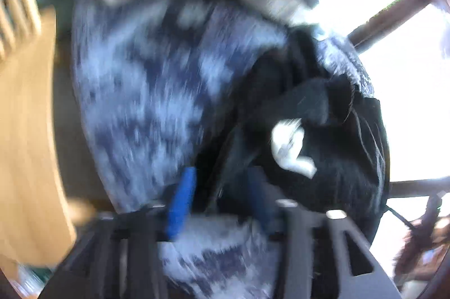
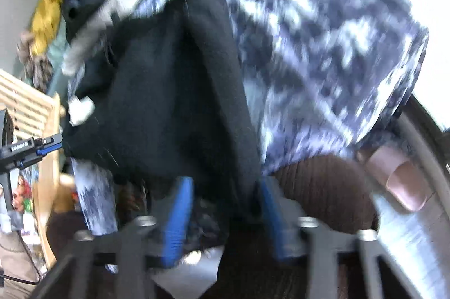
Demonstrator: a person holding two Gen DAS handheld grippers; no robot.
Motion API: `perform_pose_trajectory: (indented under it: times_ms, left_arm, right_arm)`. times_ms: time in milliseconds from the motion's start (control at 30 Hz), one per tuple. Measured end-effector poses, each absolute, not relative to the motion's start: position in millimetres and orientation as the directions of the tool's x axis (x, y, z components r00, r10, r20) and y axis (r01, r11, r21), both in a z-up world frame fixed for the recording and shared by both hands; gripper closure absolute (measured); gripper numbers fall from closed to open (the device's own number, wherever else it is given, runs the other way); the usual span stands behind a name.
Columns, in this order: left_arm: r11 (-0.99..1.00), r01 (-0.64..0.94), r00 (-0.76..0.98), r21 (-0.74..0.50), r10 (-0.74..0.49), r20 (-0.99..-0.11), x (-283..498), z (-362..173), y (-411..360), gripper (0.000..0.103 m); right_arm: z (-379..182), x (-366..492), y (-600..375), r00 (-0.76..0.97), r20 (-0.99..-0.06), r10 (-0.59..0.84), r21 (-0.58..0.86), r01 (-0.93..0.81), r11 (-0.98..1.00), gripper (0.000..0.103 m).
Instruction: Fold clothes
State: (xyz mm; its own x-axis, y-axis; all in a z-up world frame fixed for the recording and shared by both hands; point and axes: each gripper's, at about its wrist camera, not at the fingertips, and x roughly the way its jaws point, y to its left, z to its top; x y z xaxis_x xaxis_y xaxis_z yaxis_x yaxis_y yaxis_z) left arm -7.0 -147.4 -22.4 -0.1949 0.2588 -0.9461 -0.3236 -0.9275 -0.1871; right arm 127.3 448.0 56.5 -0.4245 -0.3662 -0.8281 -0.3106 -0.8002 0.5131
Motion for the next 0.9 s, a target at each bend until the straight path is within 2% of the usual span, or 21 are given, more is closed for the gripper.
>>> perform_pose_trajectory:
  times_ms: [33, 67, 100, 200, 300, 333, 400, 567, 700, 733, 767, 800, 833, 900]
  left_arm:
    - [-0.923, -0.358, -0.246, -0.142, 0.24, -0.939, -7, -11, -137, 0.027]
    - [-0.915, -0.392, -0.305, -0.095, 0.226, -0.925, -1, -1, -130, 0.024]
    - [-0.909, -0.412, -0.353, -0.052, 0.212, -0.911, 2, 7, -119, 0.023]
    - [-0.811, -0.549, -0.526, 0.2, 0.149, -0.837, 10, 15, -54, 0.023]
    - [-0.564, -0.621, -0.703, 0.545, 0.092, -0.705, 44, -10, 2, 0.022]
    - [-0.483, -0.626, -0.731, 0.613, 0.088, -0.677, 55, -16, 16, 0.023]
    - [-0.35, -0.658, -0.733, 0.667, 0.095, -0.673, 67, -40, 37, 0.023]
    - [-0.203, -0.636, -0.771, 0.744, 0.178, -0.611, 70, -60, 51, 0.023]
    - [-0.211, -0.699, -0.715, 0.683, 0.187, -0.674, 39, -59, 61, 0.023]
    - [-0.211, -0.717, -0.697, 0.665, 0.199, -0.689, 33, -56, 62, 0.028]
    - [-0.237, -0.749, -0.661, 0.619, 0.203, -0.722, 22, -54, 63, 0.037]
    - [-0.263, -0.778, -0.623, 0.57, 0.21, -0.753, 11, -51, 63, 0.063]
    - [-0.288, -0.804, -0.584, 0.52, 0.217, -0.782, 1, -48, 63, 0.085]
    - [-0.393, -0.798, -0.566, 0.457, 0.228, -0.793, -27, -37, 58, 0.091]
  right_arm:
    - [64, 128, 452, -0.445, -0.826, -0.346, 0.506, -0.313, -0.804, 0.052]
    - [69, 129, 455, -0.456, -0.824, -0.335, 0.502, -0.315, -0.806, 0.052]
    - [75, 128, 458, -0.47, -0.821, -0.325, 0.499, -0.312, -0.809, 0.051]
    - [87, 119, 461, -0.496, -0.811, -0.31, 0.49, -0.287, -0.823, 0.051]
    - [87, 100, 454, -0.507, -0.798, -0.327, 0.504, -0.263, -0.823, 0.05]
    - [87, 92, 452, -0.511, -0.791, -0.337, 0.512, -0.25, -0.822, 0.05]
    - [89, 75, 446, -0.511, -0.791, -0.336, 0.499, -0.222, -0.838, 0.05]
    - [98, 36, 418, -0.504, -0.81, -0.3, 0.403, -0.106, -0.909, 0.05]
    - [93, 14, 405, -0.487, -0.797, -0.356, 0.43, -0.043, -0.902, 0.051]
    - [90, 9, 403, -0.481, -0.798, -0.363, 0.433, -0.037, -0.901, 0.051]
    - [88, 7, 400, -0.477, -0.799, -0.366, 0.433, -0.036, -0.901, 0.051]
    - [86, 4, 399, -0.471, -0.801, -0.37, 0.436, -0.035, -0.899, 0.051]
    - [84, 2, 398, -0.466, -0.802, -0.375, 0.439, -0.033, -0.898, 0.051]
    - [82, 2, 401, -0.463, -0.803, -0.376, 0.444, -0.042, -0.895, 0.051]
